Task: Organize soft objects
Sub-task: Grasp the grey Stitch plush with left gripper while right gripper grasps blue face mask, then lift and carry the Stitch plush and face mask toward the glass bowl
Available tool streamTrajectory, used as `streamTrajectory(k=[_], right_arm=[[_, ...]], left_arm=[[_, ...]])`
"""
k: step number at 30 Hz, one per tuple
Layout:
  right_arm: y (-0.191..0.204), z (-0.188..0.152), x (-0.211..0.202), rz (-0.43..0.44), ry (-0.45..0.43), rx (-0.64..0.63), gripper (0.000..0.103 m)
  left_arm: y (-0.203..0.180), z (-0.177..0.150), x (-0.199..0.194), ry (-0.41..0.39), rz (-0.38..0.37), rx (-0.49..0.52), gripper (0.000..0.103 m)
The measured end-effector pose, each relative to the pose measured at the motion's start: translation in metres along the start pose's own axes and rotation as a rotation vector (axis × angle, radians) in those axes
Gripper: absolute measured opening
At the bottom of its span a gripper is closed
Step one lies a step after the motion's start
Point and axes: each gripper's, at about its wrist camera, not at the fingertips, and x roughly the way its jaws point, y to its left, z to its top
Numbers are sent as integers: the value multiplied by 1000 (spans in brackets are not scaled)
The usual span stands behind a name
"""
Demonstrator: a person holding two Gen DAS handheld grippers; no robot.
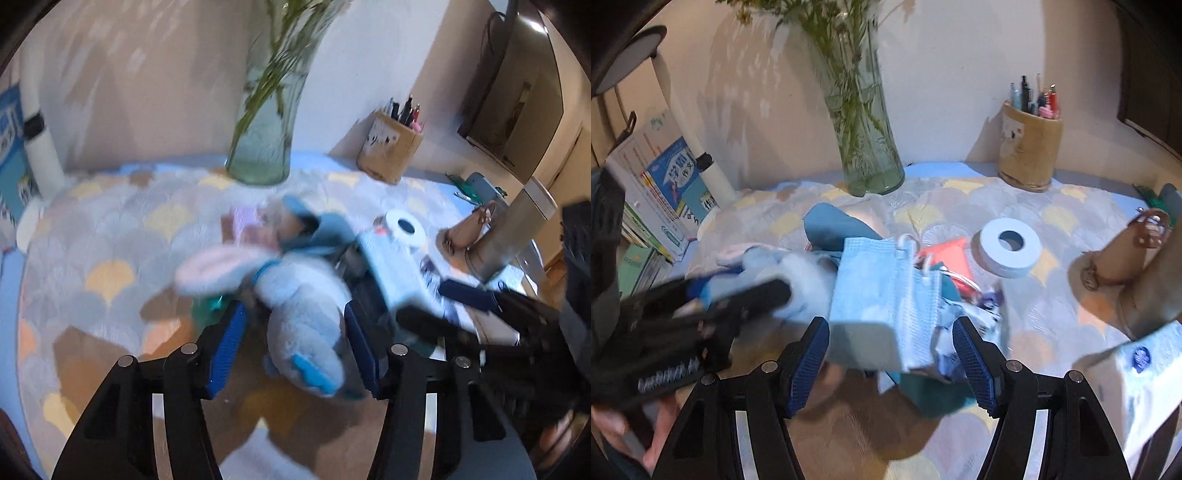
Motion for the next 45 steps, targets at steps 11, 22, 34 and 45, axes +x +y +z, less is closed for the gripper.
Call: streamTrajectory(k=[11,22,34,45], right_arm=[[0,-14,3,-56,-50,-19,27],[-33,-51,-69,1,-112,-12,28],[-52,-96,-29,13,66,9,48],[-57,-107,-18,65,78,126,61]], left_arm=[[29,-39,-30,3,-20,9,61],[-18,-14,-12,-25,120,307,88],[-13,-25,17,24,150,301,49],[-16,-40,-34,-85,-7,174,49]])
